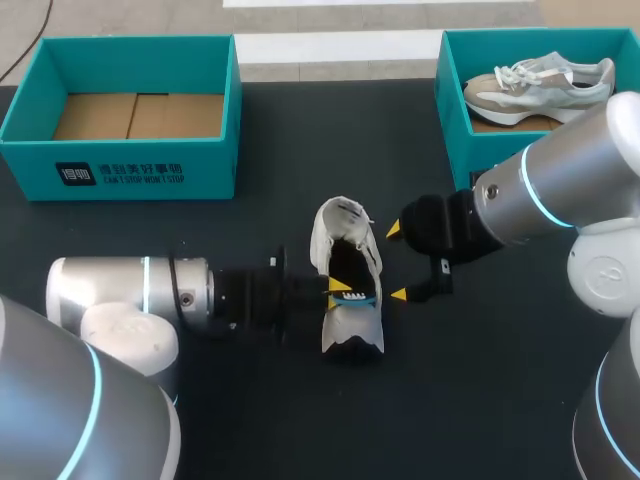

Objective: Take the shoe out of the shoebox, open the shoe tongue, remove and reinsert the insole, then place the shoe into the shoebox

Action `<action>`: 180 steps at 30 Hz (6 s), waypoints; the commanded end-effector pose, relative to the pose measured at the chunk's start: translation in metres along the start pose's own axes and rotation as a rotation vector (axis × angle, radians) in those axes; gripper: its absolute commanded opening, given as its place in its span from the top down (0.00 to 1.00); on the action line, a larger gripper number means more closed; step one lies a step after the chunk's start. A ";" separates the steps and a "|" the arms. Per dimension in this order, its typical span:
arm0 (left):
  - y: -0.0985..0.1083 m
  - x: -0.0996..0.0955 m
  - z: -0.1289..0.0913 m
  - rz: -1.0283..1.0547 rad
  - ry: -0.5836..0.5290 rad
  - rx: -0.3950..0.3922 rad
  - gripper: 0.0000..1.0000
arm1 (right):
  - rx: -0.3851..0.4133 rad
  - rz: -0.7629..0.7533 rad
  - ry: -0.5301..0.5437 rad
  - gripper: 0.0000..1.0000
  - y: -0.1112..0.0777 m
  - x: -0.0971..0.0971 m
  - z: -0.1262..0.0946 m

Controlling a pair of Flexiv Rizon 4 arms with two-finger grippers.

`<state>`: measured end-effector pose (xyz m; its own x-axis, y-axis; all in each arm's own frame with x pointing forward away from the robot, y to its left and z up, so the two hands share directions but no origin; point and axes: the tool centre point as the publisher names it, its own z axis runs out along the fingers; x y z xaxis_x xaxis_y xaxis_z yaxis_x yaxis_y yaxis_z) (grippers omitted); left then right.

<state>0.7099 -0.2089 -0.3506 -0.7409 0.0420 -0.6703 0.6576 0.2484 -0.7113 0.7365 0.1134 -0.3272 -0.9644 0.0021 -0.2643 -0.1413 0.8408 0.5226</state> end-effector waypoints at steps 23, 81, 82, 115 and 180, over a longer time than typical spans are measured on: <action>-0.027 -0.010 -0.007 0.035 -0.043 0.039 0.87 | 0.003 0.000 -0.003 0.00 0.001 0.001 0.001; -0.020 -0.010 0.000 0.035 0.101 0.101 1.00 | 0.003 0.000 -0.003 0.00 0.001 0.001 0.001; -0.018 -0.011 -0.001 0.033 0.104 0.098 1.00 | 0.003 0.000 -0.003 0.00 0.001 0.001 0.001; -0.017 0.002 -0.006 0.097 0.099 0.102 1.00 | 0.003 0.000 -0.003 0.00 0.001 0.001 0.001; -0.005 0.009 -0.003 0.189 0.095 0.065 1.00 | 0.003 0.000 -0.003 0.00 0.001 0.001 0.001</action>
<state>0.7032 -0.2065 -0.3524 -0.6127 0.1801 -0.7695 0.7901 0.1623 -0.5911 0.7366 0.1136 -0.3274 -0.9644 0.0020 -0.2643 -0.1415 0.8406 0.5228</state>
